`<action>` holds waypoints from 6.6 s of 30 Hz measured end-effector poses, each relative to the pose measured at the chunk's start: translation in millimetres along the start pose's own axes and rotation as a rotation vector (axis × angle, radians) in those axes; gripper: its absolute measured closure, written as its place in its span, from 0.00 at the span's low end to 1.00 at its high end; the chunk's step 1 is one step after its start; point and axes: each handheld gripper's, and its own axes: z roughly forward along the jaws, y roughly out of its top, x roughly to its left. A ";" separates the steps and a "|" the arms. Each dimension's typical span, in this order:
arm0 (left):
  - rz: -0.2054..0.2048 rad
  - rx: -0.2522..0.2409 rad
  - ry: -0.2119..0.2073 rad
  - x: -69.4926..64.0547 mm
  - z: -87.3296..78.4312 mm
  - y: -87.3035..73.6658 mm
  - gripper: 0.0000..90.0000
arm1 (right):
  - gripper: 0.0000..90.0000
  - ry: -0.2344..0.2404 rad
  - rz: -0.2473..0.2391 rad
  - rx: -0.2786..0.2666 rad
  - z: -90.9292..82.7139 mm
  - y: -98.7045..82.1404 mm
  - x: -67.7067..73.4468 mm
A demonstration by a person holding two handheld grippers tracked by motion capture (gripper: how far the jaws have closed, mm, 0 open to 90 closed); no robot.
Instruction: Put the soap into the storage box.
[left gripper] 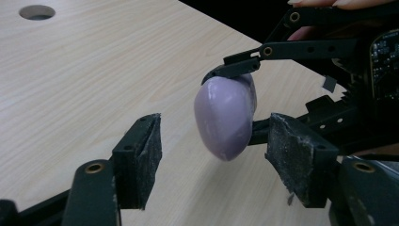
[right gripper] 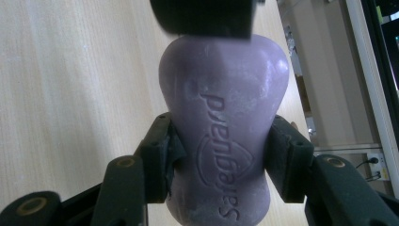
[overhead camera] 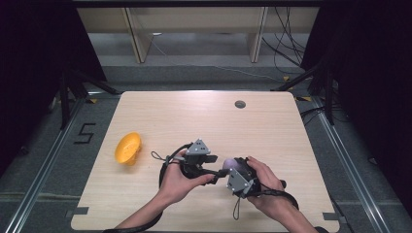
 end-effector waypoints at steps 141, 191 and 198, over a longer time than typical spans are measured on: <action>-0.009 0.036 0.294 41.2 -61.5 -13.8 0.65 | 0.35 0.019 0.271 0.034 -15.2 -58.1 -3.2; -0.119 -0.066 0.455 74.5 -124.0 -36.1 0.65 | 0.35 0.016 0.270 0.027 -15.3 -59.7 -5.1; -0.144 -0.096 0.483 81.1 -135.3 -40.2 0.65 | 0.35 0.012 0.288 0.033 -15.8 -59.6 -4.4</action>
